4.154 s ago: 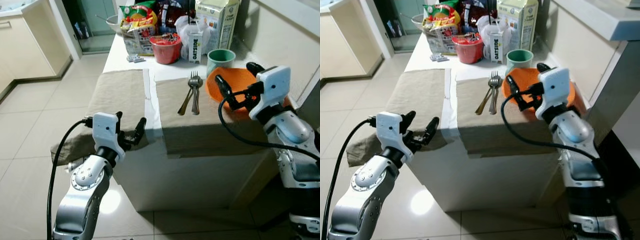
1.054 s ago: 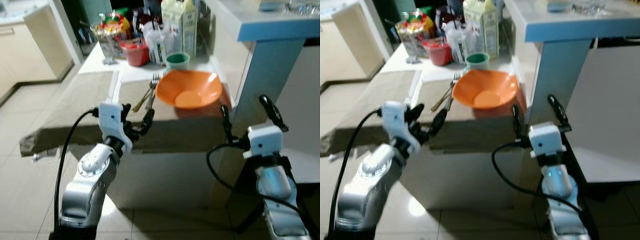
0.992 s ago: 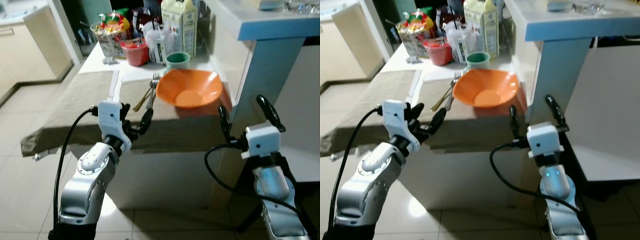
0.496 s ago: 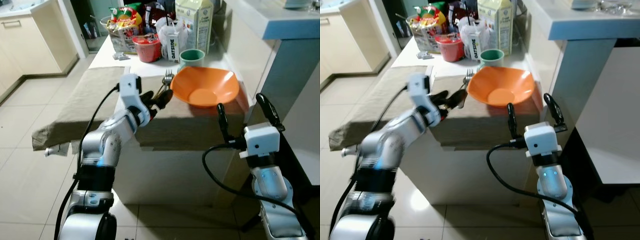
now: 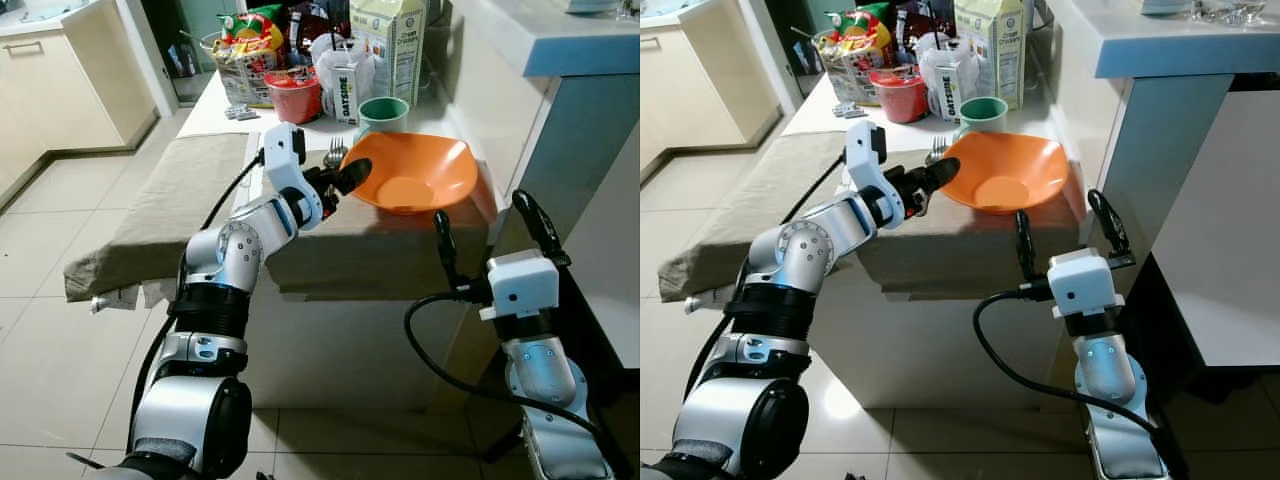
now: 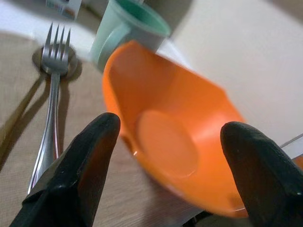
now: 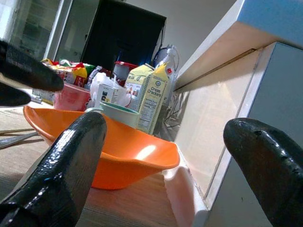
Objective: Setting the table
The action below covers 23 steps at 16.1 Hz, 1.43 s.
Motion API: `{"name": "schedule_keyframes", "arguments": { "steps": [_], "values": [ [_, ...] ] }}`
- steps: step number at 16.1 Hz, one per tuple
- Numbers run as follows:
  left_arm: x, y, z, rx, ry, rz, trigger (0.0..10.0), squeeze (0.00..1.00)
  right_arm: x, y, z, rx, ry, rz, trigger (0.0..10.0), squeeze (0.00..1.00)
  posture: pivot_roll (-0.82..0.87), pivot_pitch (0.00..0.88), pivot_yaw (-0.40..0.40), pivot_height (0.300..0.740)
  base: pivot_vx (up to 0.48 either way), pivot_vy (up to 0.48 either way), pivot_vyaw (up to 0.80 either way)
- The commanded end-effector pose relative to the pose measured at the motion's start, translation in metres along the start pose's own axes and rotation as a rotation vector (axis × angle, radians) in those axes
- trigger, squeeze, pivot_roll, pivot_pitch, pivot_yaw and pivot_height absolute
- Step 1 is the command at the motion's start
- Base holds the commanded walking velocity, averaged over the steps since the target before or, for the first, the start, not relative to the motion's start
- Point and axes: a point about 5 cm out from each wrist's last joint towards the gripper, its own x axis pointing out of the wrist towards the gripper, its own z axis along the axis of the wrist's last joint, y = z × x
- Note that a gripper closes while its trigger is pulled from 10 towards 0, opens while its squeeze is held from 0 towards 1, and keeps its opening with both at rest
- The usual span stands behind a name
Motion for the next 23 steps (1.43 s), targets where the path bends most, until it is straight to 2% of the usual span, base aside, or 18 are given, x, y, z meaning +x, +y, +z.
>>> {"name": "schedule_keyframes", "arguments": {
  "steps": [1,4,6,8,9,10,11,12,17,23],
  "values": [
    [0.001,0.003,0.003,0.003,0.003,0.03,10.0,0.0,0.002,0.001,0.007,0.001,-0.027,-0.006,10.0,0.0,-0.22,0.0,0.141,0.74,0.0,0.0,0.0],
    [0.006,0.003,-0.001,0.007,0.019,0.037,10.0,0.0,0.002,0.001,0.007,0.001,-0.029,-0.002,10.0,0.0,-0.22,0.0,0.139,0.74,0.0,0.0,0.0],
    [0.01,0.003,-0.005,0.04,0.031,0.04,10.0,0.0,0.002,0.001,0.007,0.001,-0.027,-0.002,10.0,0.0,-0.22,0.0,0.138,0.74,0.0,0.0,0.0],
    [0.011,0.003,-0.006,0.051,0.032,0.037,9.2,0.0,0.002,0.001,0.007,0.0,-0.025,-0.001,10.0,0.0,-0.22,0.0,0.137,0.74,0.0,0.0,0.0],
    [0.012,0.001,-0.005,0.056,0.03,0.032,4.5,0.0,0.001,0.0,0.007,-0.001,-0.023,0.0,10.0,0.0,-0.22,0.0,0.136,0.74,0.0,0.0,0.0],
    [0.013,-0.001,-0.005,0.052,0.026,0.021,1.3,0.0,0.001,0.001,0.007,-0.002,-0.02,0.003,10.0,0.0,-0.22,0.0,0.136,0.74,0.0,0.0,0.0],
    [0.013,-0.001,-0.005,0.048,0.026,0.017,1.3,0.0,0.001,0.001,0.007,-0.002,-0.02,0.003,10.0,0.0,-0.22,0.0,0.136,0.74,0.0,0.0,0.0],
    [0.014,-0.003,-0.006,0.033,0.028,0.007,0.0,0.0,0.001,0.0,0.007,-0.004,-0.019,0.005,10.0,0.0,-0.23,0.0,0.133,0.74,0.0,0.0,0.0],
    [0.015,-0.01,-0.001,0.003,0.013,-0.033,0.0,0.0,0.001,0.0,0.005,-0.005,-0.012,0.007,10.0,0.0,-0.23,0.0,0.131,0.74,0.0,0.0,0.0],
    [0.015,-0.011,0.0,-0.005,0.001,-0.03,0.0,0.0,0.001,0.001,0.004,-0.003,-0.005,0.011,10.0,0.0,-0.22,0.0,0.131,0.74,0.0,0.0,0.0]
  ]
}}
